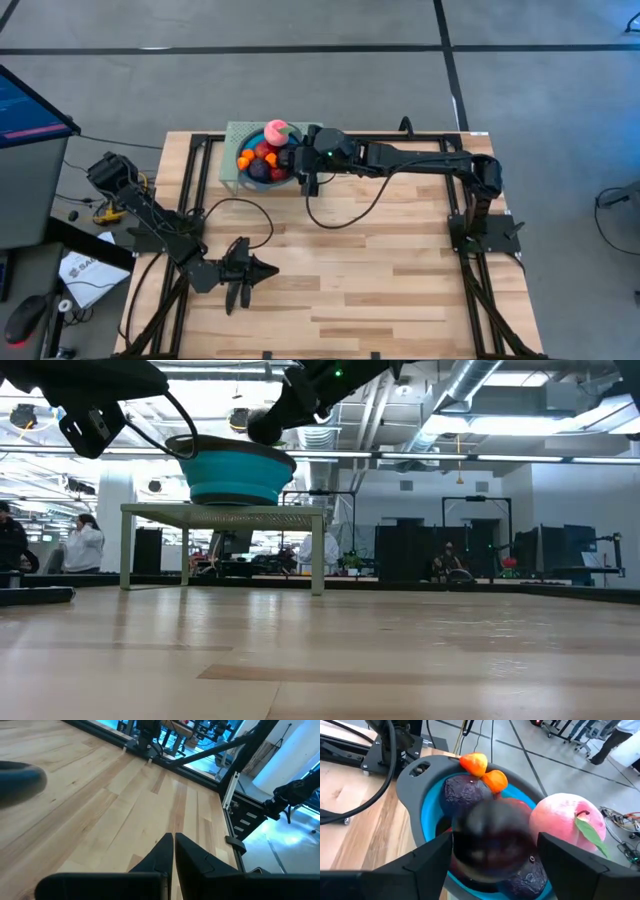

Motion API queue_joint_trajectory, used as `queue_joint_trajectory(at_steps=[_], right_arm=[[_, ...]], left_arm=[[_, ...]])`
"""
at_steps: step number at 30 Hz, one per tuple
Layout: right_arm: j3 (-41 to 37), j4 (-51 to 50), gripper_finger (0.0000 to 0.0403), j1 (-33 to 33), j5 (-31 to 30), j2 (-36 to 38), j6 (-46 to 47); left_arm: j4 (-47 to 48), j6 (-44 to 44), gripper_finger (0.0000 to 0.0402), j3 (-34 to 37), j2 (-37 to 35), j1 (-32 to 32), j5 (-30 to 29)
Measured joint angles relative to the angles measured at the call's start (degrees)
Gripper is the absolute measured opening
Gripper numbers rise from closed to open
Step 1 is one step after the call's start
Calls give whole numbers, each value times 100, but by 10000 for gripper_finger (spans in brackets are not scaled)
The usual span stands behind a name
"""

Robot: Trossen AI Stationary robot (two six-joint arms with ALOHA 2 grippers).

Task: Pick & Place Fruit
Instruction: Put the black plum into the blue strainer bowl on the shelf, then put the black knife on the shelf

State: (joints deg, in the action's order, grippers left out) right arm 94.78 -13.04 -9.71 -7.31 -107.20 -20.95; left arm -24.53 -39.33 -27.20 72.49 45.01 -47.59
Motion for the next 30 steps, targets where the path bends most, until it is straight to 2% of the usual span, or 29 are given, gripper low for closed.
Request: queue_joint_trajectory(at_steps=[9,14,21,25,30], right_arm=[[-10,86,296,-21,16,-85,-11],[-4,173,297,30,5,-81,-317],[-2,122,294,180,-4,255,-345],[-2,-496,283,348,-26,604,-70],[-36,-2085,266,719,-49,1224,287]], left_arm=[[-1,0,13,0,0,0,0],[-2,-3,13,0,0,0,2],[-2,-3,13,0,0,0,2],[-4,-3,13,0,0,2,2],[-9,-3,13,0,0,2,2]])
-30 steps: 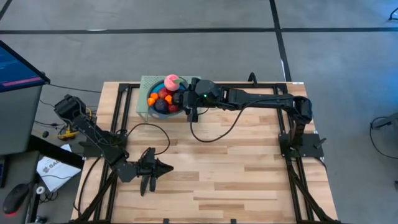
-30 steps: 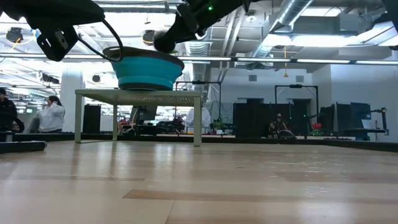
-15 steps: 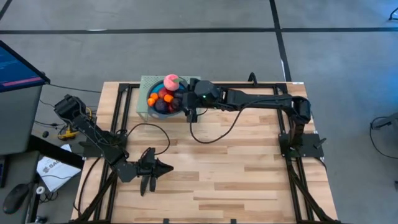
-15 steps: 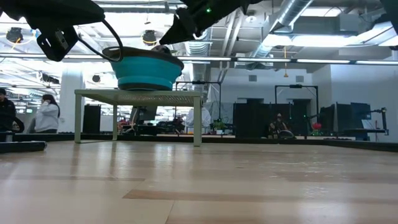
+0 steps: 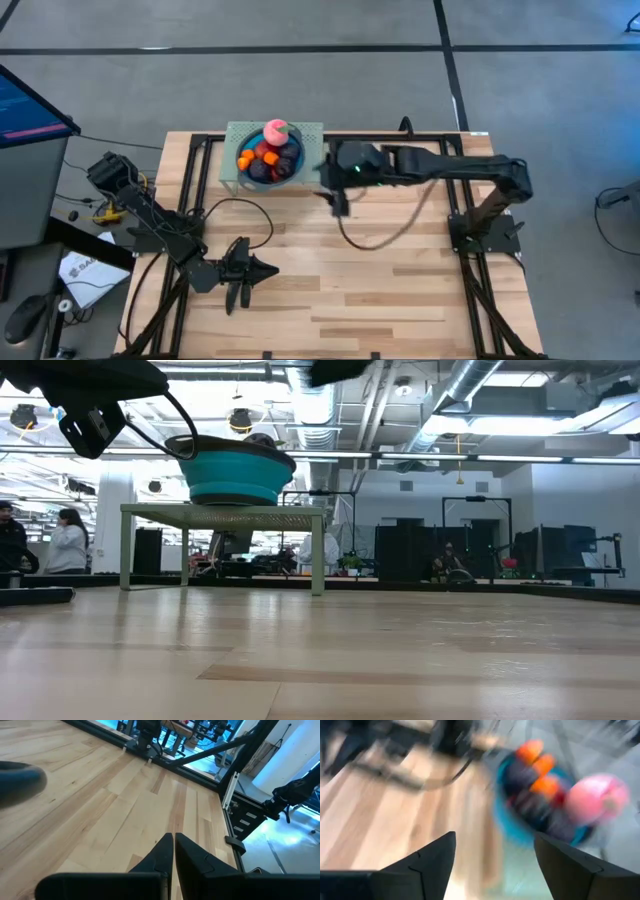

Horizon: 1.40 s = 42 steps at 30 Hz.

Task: Pick & Place Fruit
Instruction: Put the black knife on the shelf

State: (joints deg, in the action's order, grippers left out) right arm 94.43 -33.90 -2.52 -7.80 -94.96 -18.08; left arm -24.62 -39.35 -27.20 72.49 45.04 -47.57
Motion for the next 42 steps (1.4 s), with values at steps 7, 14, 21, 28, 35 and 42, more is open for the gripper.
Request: queue_joint_trajectory(at_steps=[7,14,21,28,35,42], right_arm=[[-1647,-765,227,307,-150,1361,694],[-3664,-784,186,546,-143,3424,1981],[-4788,-787,156,969,-126,5676,2854],[-5230,-889,139,1305,-123,7786,3017],[-5300,-940,133,1304,-123,9357,3023],[-5073,-1055,139,1296,-123,9293,3957]], left_arm=[[-2,2,13,0,0,0,0],[-27,2,13,0,0,-13,-48],[-313,64,13,0,0,-503,-148],[-1161,1123,13,-2,0,-1963,1297],[-1622,2500,13,2,-648,-2992,2583],[-1596,3052,13,600,-2355,-3775,4169]])
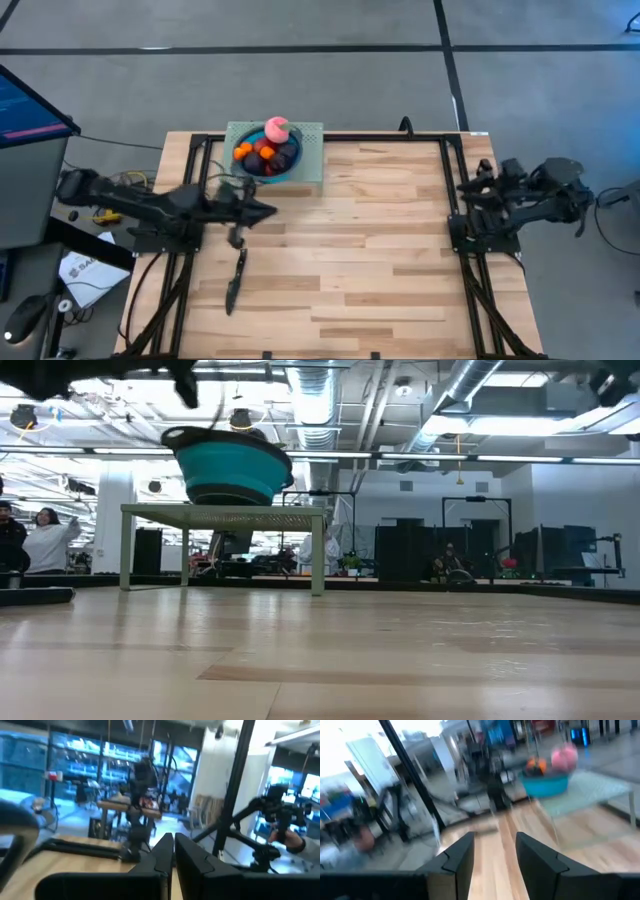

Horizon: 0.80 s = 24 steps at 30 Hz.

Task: Pick & Place Fruit
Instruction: Put the black knife on the shelf

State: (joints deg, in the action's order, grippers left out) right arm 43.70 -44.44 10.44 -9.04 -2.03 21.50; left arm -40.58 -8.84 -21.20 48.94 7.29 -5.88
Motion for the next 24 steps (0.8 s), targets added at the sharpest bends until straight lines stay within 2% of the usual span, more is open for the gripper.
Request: queue_joint_trajectory(at_steps=[7,11,15,21,24], right_arm=[[-46,-254,141,0,4,-117,18],[-27,-190,138,0,0,-97,16],[-32,-206,137,0,0,-95,-20],[-32,-208,142,0,0,-95,-97],[-32,-208,144,0,0,-95,-106]], left_arm=[[381,-256,4,1341,-2323,-633,178],[575,-359,4,1690,-3198,-675,238],[939,-347,4,1719,-3385,-673,276],[1665,-440,3,1723,-3250,-579,290],[1694,-666,3,1723,-3115,-371,288]])
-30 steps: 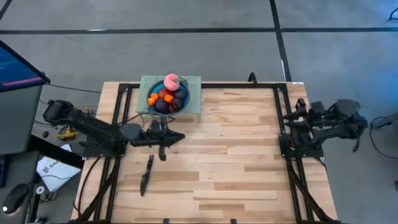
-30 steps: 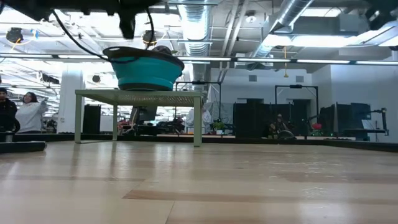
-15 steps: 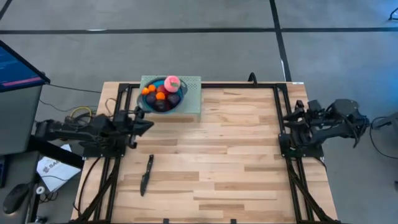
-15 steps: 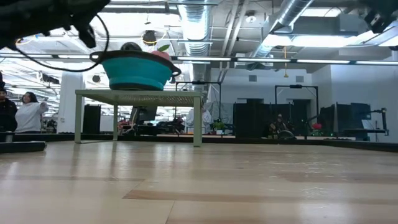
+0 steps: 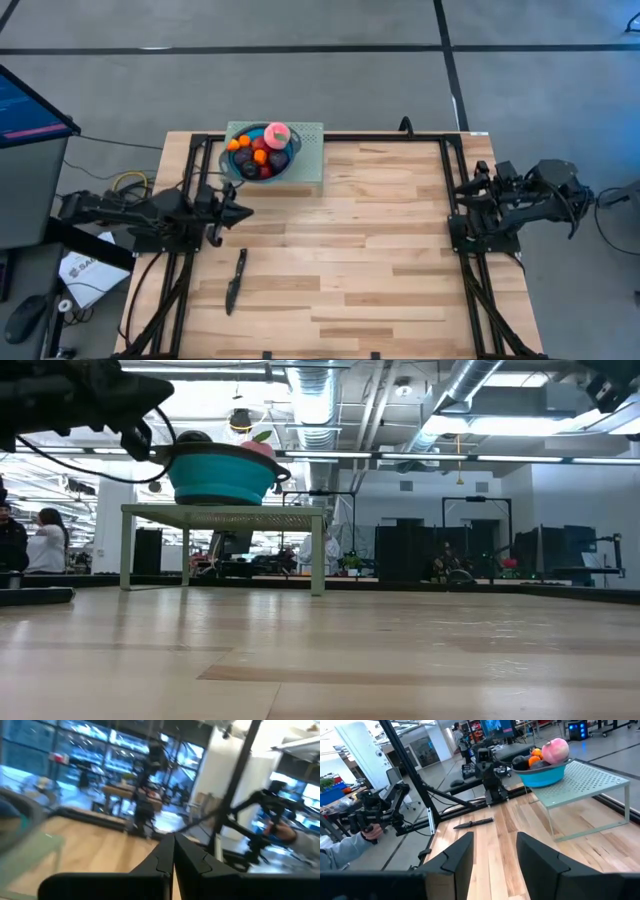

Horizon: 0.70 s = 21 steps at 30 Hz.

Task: Pick & Place Fruit
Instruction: Put the black knife on the shelf

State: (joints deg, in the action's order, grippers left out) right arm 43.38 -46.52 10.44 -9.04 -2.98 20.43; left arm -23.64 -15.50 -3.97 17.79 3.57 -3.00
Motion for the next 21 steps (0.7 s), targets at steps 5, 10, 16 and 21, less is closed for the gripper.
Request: queue_joint_trajectory(at_steps=[5,10,16,21], right_arm=[[0,-64,142,0,0,0,1],[0,-125,138,0,0,0,4],[0,-112,141,0,0,0,6],[0,113,144,0,-9,0,-66]], left_arm=[[24,-28,3,0,299,595,-181],[159,-319,2,-65,599,1260,-844],[750,-401,1,-847,1632,2595,-2344],[1295,-813,1,-1695,2797,3635,-3233]])
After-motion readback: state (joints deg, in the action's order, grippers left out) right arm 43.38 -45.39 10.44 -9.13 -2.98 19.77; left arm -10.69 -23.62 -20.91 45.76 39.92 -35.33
